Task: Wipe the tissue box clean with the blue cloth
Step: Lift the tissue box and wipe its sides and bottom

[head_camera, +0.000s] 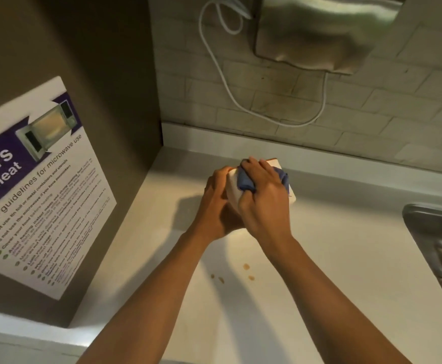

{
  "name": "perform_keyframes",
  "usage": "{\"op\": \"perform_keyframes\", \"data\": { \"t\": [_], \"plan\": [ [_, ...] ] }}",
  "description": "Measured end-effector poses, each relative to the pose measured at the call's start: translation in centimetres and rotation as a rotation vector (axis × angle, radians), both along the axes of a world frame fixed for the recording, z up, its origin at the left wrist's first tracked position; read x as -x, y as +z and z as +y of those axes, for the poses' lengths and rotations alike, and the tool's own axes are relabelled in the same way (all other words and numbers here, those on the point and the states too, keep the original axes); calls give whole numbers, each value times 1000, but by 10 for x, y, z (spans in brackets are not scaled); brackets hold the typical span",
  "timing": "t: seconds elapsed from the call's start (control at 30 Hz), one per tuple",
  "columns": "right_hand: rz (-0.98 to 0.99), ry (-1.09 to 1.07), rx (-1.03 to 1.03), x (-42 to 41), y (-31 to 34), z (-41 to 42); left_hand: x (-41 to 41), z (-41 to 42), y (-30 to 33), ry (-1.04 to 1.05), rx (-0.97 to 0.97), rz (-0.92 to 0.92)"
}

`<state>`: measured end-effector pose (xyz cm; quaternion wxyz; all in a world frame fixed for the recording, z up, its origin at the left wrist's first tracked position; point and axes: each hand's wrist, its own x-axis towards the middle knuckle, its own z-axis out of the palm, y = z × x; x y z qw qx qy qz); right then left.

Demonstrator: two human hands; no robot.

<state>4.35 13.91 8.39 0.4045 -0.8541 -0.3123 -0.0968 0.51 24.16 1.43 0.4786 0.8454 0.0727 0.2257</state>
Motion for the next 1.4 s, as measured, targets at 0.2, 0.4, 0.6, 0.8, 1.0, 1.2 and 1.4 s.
{"op": "perform_keyframes", "data": {
  "t": [0.2,0.4,0.6,0.8,1.0,1.2,1.4],
  "plan": [
    [-178,211,106,28,-17,-16,1,13,-5,135,54,65],
    [-121,35,-125,-16,-26,-68,-7,10,1,96,-68,37],
    [77,-112,-217,-24,-29,-45,-16,15,-5,149,-40,47],
    [-71,43,-276,29,-53,-27,-16,18,-2,128,47,96],
    [75,68,-293,35,-80,-64,-14,24,4,220,48,115],
    [771,-508,-705,16,-56,-93,3,39,5,272,186,95],
    [1213,-575,-935,0,-42,-65,17,26,13,263,406,-23]
  ]
}}
